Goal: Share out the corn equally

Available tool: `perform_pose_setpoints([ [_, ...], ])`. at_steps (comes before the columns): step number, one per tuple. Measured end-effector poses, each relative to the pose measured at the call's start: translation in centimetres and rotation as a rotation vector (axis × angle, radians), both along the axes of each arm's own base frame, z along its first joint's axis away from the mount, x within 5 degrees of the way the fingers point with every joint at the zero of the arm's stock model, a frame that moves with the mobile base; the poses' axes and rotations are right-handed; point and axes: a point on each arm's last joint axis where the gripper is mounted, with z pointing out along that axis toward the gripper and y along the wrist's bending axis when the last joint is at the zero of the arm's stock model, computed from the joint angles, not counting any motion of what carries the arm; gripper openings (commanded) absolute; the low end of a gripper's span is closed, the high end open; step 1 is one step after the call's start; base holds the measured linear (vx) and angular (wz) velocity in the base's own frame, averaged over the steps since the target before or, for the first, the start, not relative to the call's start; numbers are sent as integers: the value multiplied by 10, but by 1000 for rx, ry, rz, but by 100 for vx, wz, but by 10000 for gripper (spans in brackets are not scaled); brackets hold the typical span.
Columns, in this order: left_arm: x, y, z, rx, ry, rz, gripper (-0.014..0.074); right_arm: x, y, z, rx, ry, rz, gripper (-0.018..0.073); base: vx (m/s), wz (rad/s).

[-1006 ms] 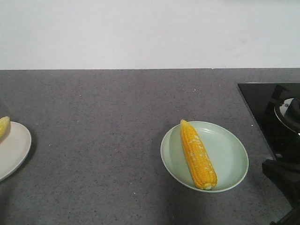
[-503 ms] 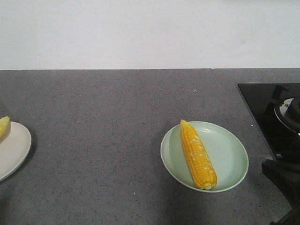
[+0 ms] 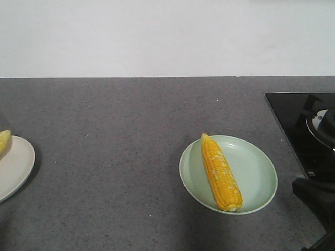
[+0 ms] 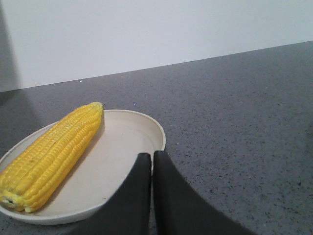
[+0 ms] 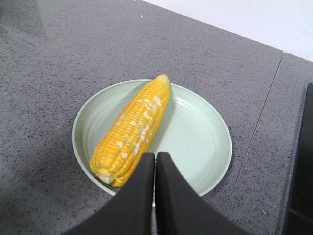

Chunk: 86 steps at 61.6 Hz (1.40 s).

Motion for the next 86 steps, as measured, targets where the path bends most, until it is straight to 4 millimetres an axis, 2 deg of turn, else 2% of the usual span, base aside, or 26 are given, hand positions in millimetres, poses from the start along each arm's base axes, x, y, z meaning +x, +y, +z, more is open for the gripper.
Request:
perform_pose_setpoints([
  [41,0,0,0,0,0,0,-6,0,0,-4,4,9,-4,-4,0,0],
  [49,0,0,0,0,0,0,-6,-4,-3,-23,12,14,-40,-4,0,0],
  [58,0,0,0,0,0,0,-6,-17,-10,-56,41,-4,-113,-4,0,0],
  [72,0,0,0,0,0,0,-6,-37,-23,-89,154,-143,-255,-4,0,0],
  [77,0,0,0,0,0,0,-6,-42,-26,-95,189,-193,-285,-4,0,0],
  [86,0,0,0,0,0,0,-6,-47,-30,-92,215,-273,-314,-4,0,0],
])
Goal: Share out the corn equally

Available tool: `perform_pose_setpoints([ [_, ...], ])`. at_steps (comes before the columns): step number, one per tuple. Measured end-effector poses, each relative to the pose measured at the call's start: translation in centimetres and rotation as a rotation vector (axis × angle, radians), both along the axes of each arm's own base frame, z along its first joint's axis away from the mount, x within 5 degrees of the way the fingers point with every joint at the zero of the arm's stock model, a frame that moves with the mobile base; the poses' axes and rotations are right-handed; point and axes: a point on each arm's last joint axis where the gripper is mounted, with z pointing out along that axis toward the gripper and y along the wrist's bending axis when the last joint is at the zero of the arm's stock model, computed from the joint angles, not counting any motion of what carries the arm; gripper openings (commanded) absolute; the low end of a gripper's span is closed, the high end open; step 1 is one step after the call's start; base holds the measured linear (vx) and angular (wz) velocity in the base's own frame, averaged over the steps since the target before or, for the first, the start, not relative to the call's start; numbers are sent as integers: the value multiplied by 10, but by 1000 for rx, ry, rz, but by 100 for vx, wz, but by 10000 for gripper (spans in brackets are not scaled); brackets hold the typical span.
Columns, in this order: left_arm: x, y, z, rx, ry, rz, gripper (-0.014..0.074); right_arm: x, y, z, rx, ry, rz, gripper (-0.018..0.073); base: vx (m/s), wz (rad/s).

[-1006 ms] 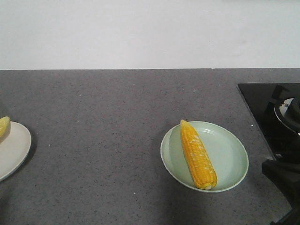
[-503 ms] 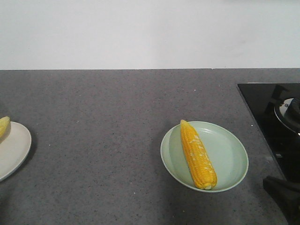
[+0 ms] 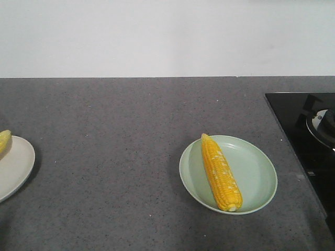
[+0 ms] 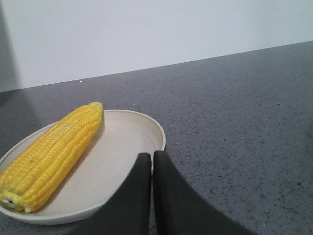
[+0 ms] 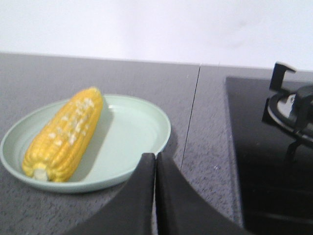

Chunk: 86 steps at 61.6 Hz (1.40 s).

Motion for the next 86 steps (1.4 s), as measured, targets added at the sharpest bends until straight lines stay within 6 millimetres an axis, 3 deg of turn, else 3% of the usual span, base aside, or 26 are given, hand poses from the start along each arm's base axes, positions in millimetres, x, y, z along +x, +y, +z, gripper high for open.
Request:
perform_pose_setpoints([
  [86,0,0,-1,0,3,0,-6,-1,-10,0,33,-10,-128,-4,0,0],
])
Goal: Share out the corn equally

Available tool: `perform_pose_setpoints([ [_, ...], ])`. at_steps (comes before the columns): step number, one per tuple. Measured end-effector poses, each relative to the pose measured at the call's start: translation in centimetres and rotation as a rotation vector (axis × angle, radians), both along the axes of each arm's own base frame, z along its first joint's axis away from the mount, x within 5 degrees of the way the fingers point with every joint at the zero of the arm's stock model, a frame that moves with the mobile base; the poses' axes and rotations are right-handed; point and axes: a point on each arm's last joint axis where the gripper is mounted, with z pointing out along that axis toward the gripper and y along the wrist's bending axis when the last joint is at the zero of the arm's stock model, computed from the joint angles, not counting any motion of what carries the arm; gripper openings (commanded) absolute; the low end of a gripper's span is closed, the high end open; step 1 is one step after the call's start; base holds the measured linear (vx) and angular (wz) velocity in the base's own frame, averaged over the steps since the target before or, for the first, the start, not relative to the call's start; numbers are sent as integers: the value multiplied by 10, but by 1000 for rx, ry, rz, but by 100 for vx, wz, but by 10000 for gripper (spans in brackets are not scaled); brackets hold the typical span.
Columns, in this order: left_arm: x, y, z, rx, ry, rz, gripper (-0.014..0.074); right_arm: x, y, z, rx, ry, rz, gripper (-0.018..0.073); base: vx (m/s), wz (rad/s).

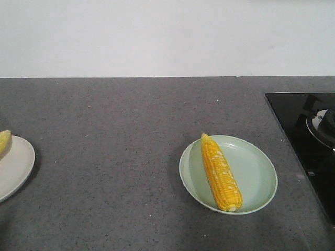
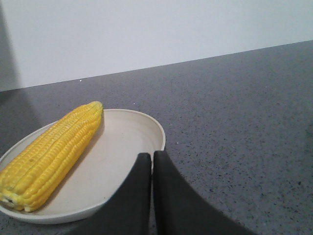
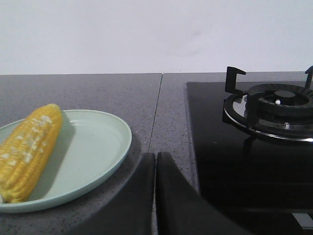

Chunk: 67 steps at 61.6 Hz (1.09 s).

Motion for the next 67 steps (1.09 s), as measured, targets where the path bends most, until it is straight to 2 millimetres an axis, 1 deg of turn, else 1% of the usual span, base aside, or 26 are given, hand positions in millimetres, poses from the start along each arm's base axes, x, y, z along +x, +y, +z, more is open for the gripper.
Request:
perform_pose_setpoints([
  [67,0,0,0,0,0,0,-6,0,0,0,0,-1,0,-4,0,0],
])
